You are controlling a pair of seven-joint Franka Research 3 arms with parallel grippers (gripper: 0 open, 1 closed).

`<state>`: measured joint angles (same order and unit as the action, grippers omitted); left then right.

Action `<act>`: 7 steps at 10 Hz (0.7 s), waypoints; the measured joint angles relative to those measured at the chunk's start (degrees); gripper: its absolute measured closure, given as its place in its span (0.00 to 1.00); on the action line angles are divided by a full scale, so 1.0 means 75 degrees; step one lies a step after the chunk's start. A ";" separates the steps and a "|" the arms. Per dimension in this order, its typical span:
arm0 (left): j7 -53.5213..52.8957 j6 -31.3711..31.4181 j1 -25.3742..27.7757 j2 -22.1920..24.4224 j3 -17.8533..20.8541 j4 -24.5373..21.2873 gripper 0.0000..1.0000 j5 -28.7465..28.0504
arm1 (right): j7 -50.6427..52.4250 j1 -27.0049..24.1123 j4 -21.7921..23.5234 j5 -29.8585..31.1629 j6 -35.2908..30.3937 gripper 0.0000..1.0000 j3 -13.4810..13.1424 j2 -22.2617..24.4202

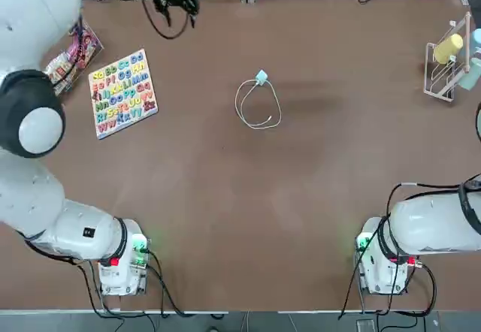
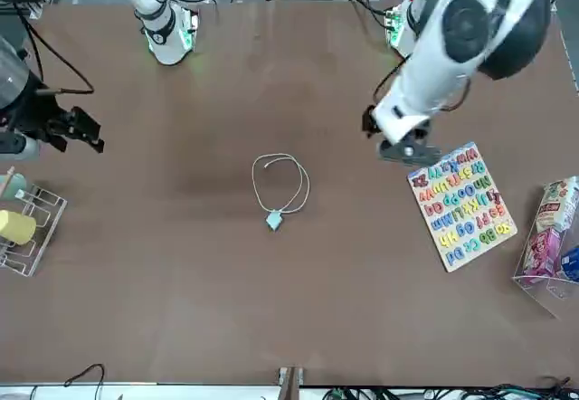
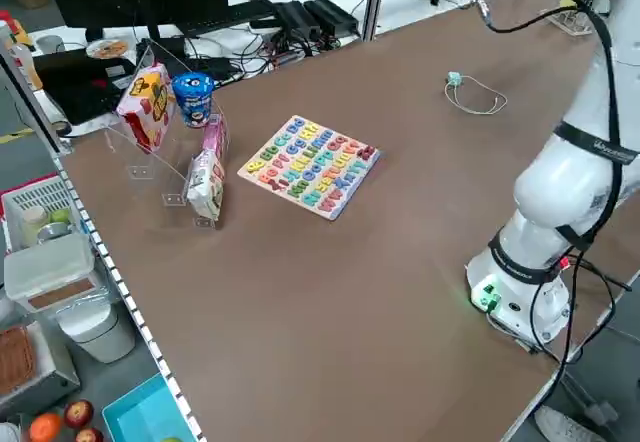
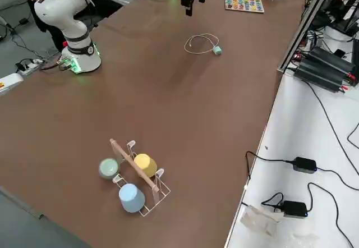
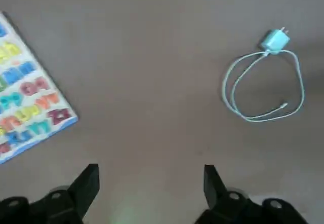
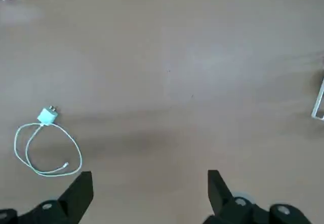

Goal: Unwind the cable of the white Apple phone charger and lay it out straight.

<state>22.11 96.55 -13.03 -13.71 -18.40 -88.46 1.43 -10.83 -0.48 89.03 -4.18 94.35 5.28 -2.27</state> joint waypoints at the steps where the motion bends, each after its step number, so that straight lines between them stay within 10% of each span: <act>1: 0.0035 0.0335 -0.0240 -0.0327 0.0001 -0.0016 0.14 -0.0030 | -0.0205 0.0067 0.0002 0.0000 0.0024 0.00 0.0002 -0.0078; 7: 0.1429 0.2134 -0.1523 -0.2525 0.0006 -0.0052 0.22 -0.0878 | -0.3165 0.0372 0.0085 0.0000 -0.0023 0.00 0.0002 -0.0393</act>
<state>32.82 112.55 -24.45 -32.64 -18.36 -88.85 -5.16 -34.57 2.30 89.67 -4.18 94.17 5.29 -5.22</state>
